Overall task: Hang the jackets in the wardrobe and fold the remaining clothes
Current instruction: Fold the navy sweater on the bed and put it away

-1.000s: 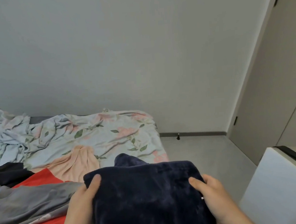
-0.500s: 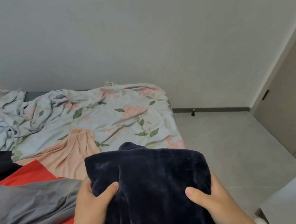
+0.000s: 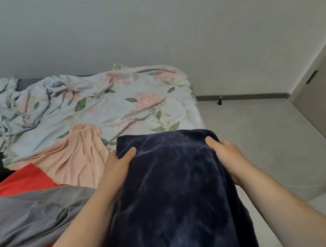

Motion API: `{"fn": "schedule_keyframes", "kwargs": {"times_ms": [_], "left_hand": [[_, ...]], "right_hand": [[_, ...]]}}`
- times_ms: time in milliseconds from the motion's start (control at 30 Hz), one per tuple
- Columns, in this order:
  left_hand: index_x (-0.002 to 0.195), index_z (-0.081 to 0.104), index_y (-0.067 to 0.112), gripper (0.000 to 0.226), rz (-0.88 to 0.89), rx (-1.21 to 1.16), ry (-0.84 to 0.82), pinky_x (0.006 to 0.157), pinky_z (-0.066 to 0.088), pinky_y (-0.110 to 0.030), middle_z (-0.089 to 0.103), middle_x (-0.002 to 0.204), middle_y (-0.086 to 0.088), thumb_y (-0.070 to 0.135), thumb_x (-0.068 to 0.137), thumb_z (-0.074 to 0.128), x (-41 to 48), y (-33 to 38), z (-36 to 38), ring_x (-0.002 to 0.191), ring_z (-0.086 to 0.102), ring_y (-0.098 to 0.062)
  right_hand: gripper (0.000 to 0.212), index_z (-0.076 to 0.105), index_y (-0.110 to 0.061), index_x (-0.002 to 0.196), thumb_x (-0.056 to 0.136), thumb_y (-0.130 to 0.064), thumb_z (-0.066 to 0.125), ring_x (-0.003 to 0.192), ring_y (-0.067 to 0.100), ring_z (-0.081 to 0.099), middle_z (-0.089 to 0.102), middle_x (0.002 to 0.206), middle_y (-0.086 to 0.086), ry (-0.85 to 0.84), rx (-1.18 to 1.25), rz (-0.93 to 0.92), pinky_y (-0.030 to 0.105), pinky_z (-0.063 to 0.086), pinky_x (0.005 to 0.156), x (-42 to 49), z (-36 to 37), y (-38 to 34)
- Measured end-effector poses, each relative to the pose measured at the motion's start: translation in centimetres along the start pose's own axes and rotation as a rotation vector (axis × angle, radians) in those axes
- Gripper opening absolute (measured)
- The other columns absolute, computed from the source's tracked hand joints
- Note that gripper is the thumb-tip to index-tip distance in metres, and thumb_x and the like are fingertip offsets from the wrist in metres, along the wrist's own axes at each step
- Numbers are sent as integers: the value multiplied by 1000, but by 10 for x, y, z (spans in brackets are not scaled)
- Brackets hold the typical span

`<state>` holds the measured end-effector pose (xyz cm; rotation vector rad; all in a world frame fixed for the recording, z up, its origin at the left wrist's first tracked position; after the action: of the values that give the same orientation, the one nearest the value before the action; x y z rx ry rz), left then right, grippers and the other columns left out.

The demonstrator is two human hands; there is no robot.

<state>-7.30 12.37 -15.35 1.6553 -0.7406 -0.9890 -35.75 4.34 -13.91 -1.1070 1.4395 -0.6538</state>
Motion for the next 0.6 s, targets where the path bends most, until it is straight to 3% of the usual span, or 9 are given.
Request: {"fn": "schedule_keyframes", "kwargs": {"times_ms": [67, 100, 200, 267, 333, 367, 467, 600], "left_hand": [[108, 63, 33, 16, 25, -48, -41, 72, 53, -20, 74, 100, 17, 37, 93, 62, -15, 5, -7, 90, 70, -1], [111, 59, 39, 19, 33, -69, -37, 76, 51, -16, 70, 106, 23, 39, 92, 62, -27, 7, -11, 92, 67, 8], [139, 40, 52, 57, 308, 150, 47, 103, 30, -5, 42, 146, 31, 43, 86, 61, -82, 20, -23, 122, 38, 22], [140, 30, 60, 59, 560, 395, -73, 108, 15, 0, 23, 150, 41, 48, 87, 53, -123, 25, -11, 136, 20, 21], [146, 21, 52, 59, 629, 555, -249, 116, 5, -10, 5, 155, 40, 45, 94, 49, -145, 14, 10, 143, 3, 15], [147, 15, 50, 58, 602, 594, -302, 119, 2, -15, -1, 155, 40, 42, 98, 47, -150, 7, 18, 143, -5, 15], [148, 1, 48, 59, 534, 714, -285, 121, -9, -24, -13, 157, 28, 46, 101, 37, -147, -3, 35, 144, -19, 9], [148, -14, 45, 71, 591, 1014, -175, 119, -18, -34, -19, 158, 16, 69, 87, 11, -130, -17, 49, 146, -25, -8]], "right_hand": [[38, 63, -16, 95, 91, -52, 52, 89, 20, 60, 65, 92, 2, 95, -71, -111, 37, 48, 82, -12, -17, -14], [37, 60, -26, 102, 86, -57, 50, 97, 16, 54, 60, 99, -7, 152, -138, -187, 37, 45, 90, -26, -24, -21], [65, 47, -43, 133, 74, -69, 39, 117, -9, 39, 43, 128, -29, 254, -409, -481, 16, 31, 100, -102, -16, -40], [70, 35, -44, 144, 79, -69, 31, 134, -18, 19, 26, 144, -35, 134, -614, -629, 6, 11, 108, -140, 13, -33], [70, 15, -40, 153, 88, -66, 24, 139, -16, -14, 1, 155, -31, 4, -847, -634, 16, -5, 115, -155, 43, -14], [68, 8, -37, 155, 93, -63, 21, 139, -11, -22, -7, 159, -24, -15, -947, -601, 22, -10, 117, -155, 50, -5], [62, 4, -33, 156, 101, -54, 21, 148, 8, -19, -14, 165, -7, 62, -1044, -513, 32, -11, 119, -140, 50, 11], [62, 0, -35, 156, 101, -54, 21, 151, 13, -15, -13, 165, -4, 108, -1026, -410, 39, -4, 123, -107, 42, 37]]}}
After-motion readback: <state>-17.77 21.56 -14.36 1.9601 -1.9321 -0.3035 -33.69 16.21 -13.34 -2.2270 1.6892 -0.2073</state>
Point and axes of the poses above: each hand's wrist, its own x-axis towards the middle knuckle, its own z-axis out of the palm, y = z × x, the point moved 5 cm from there along x, towards the middle knuckle
